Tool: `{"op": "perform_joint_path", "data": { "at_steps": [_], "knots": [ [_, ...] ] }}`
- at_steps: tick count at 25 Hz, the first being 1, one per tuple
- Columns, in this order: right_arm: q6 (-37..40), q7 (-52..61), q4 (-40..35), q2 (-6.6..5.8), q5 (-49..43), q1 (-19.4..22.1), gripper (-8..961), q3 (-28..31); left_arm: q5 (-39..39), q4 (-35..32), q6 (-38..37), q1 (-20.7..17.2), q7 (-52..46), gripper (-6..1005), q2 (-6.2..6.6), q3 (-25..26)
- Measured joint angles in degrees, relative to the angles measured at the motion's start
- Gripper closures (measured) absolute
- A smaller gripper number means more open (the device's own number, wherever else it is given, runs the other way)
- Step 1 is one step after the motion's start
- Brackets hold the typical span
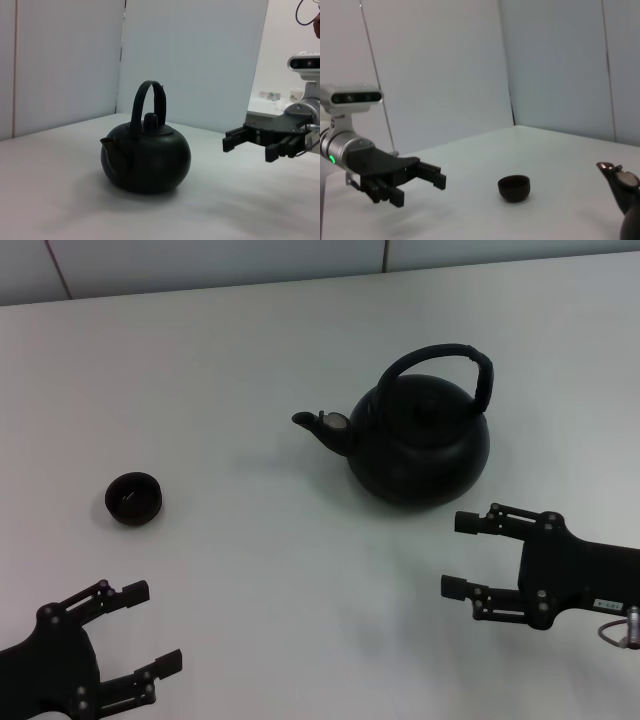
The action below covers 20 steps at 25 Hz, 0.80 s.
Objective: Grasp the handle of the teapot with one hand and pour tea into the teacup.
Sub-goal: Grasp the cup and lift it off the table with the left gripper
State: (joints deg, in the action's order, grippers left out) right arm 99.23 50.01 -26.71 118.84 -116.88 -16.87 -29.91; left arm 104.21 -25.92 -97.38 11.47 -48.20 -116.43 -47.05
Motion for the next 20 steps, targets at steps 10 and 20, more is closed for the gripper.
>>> {"op": "perform_joint_path", "data": {
  "at_steps": [10, 20],
  "knots": [
    [-1.41, 0.13, -0.01, 0.05, -0.1, -0.84, 192, -1.29, -0.33, -0.01, -0.53, -0.17, -0.2, 167, 0.23, 0.66],
    [-2.5, 0.05, 1.34, 0.07, -0.1, -1.34, 192, -1.33, -0.4, -0.01, -0.43, 0.73, -0.73, 166, 0.4, 0.78]
  ]
}}
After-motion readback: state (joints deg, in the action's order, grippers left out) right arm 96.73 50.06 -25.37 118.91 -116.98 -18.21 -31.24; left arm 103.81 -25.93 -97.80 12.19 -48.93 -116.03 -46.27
